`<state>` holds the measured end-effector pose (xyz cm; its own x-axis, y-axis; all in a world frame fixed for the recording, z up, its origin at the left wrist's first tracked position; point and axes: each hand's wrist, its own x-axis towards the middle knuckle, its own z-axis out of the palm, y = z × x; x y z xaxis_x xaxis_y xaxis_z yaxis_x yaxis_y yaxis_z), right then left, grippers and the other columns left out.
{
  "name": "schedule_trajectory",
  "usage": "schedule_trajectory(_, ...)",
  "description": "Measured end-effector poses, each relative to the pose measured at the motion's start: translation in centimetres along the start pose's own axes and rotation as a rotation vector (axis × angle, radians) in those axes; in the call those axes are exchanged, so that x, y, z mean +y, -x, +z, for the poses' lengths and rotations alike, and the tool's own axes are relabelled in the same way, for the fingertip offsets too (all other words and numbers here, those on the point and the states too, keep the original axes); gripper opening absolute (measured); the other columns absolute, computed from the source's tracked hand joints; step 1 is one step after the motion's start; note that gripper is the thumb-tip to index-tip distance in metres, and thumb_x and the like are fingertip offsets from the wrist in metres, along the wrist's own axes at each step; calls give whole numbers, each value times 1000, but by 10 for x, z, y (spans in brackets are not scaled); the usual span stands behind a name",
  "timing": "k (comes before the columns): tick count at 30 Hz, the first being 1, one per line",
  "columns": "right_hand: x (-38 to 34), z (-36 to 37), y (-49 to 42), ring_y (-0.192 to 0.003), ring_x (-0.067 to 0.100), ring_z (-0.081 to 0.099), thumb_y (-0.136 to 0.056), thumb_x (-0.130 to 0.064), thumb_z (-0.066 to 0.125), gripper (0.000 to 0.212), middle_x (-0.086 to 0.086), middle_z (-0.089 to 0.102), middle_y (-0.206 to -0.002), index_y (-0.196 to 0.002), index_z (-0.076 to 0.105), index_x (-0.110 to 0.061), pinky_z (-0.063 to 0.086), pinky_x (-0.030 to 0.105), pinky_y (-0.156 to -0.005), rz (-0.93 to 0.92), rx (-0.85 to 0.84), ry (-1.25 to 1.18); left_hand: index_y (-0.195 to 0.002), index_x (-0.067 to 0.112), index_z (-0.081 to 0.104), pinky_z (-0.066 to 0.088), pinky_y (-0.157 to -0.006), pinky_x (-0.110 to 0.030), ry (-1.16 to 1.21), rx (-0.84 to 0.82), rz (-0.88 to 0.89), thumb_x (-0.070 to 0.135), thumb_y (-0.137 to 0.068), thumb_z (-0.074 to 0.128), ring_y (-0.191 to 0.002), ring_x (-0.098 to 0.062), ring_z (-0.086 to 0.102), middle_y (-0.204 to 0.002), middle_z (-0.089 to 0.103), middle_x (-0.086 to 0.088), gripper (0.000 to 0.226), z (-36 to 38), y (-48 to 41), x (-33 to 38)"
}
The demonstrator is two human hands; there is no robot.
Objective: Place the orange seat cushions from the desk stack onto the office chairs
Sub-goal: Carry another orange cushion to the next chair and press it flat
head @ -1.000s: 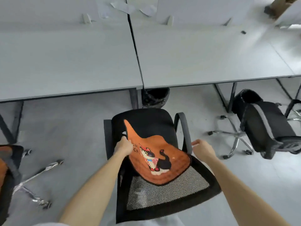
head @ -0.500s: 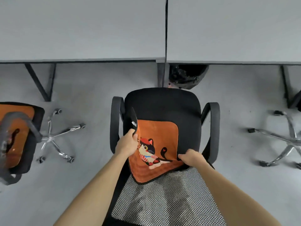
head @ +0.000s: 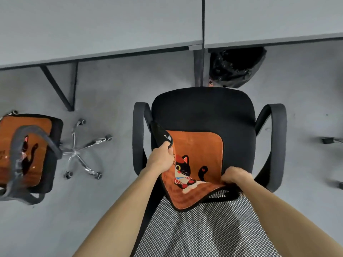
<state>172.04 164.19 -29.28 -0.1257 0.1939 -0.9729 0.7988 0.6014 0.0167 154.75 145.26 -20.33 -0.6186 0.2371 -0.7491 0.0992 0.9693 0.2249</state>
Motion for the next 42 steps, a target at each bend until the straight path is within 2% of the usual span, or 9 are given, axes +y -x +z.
schedule_trajectory(3, 1, -10, 15, -80, 20, 65, -82, -29, 55, 16, 1, 67, -84, -76, 65, -17, 51, 31, -70, -28, 55, -131, -140, 21, 43, 54, -88, -46, 10, -5, 42, 34, -106, 31, -95, -26, 65, -114, 64, -10, 38, -11, 4, 3)
schedule_trajectory(7, 14, -26, 65, -85, 26, 54, -96, -36, 43, 29, 4, 56, -94, -115, 52, -15, 44, 36, -72, -9, 365, -361, -141, 21, 43, 49, -82, -38, 11, 91, 94, 35, -107, 30, -103, -30, 62, -116, 65, -11, 39, -39, 12, 8)
schedule_trajectory(11, 27, -30, 109, -93, 39, 63, -103, -41, 38, 27, 14, 66, -102, -118, 45, -19, 46, 44, -75, 10, 758, -595, -136, 19, 44, 45, -67, -38, 105, 244, 97, 38, -106, 29, -78, -26, 62, -85, 63, -5, 38, -61, 22, 11)
schedule_trajectory(15, 27, -37, 121, -88, 37, 65, -104, -40, 37, 18, 9, 68, -97, -108, 42, -22, 50, 44, -74, -28, 912, -628, -138, 18, 42, 51, -60, -38, 116, 285, 99, 41, -106, 29, -66, -21, 62, -76, 61, -1, 40, -60, 15, 13)
schedule_trajectory(19, 28, -25, 89, -84, 34, 62, -104, -41, 34, 19, 8, 66, -99, -109, 41, -24, 52, 45, -76, 32, 836, -604, -132, 17, 40, 45, -53, -34, 61, 258, 61, 36, -107, 30, -64, -20, 60, -75, 60, -1, 33, -27, -10, 3)
schedule_trajectory(23, 31, -5, 41, -90, 34, 60, -101, -28, 36, 28, 9, 63, -102, -126, 41, -18, 49, 42, -77, 73, 533, -385, -127, 16, 40, 42, -55, -34, 36, 219, -110, 22, -102, 42, -71, -21, 56, -82, 51, 4, 25, 22, -44, -17)
schedule_trajectory(26, 25, -3, 15, -109, 40, 60, -95, -18, 41, 39, 17, 61, -122, -133, 39, -8, 46, 44, -81, 125, 434, -257, -132, 14, 36, 48, -69, -41, 93, 154, -257, 18, -96, 49, -96, -32, 60, -117, 56, -8, 39, 57, -64, -32)
schedule_trajectory(36, 26, -2, -29, -88, 38, 58, -96, -16, 41, 17, 18, 63, -106, -112, 46, -12, 52, 43, -75, 154, 608, -543, -135, 1, 41, 47, -89, -49, 130, 221, -313, 7, -93, 47, -127, -37, 42, -141, 37, -17, 43, 81, -92, -52)
schedule_trajectory(42, 23, -3, -34, -89, 32, 53, -105, -24, 42, 37, 21, 64, -116, -140, 46, -11, 40, 34, -75, 95, 661, -691, -141, 1, 31, 47, -75, -48, 128, 227, -364, 7, -95, 44, -116, -43, 50, -150, 25, -18, 49, 86, -94, -52)
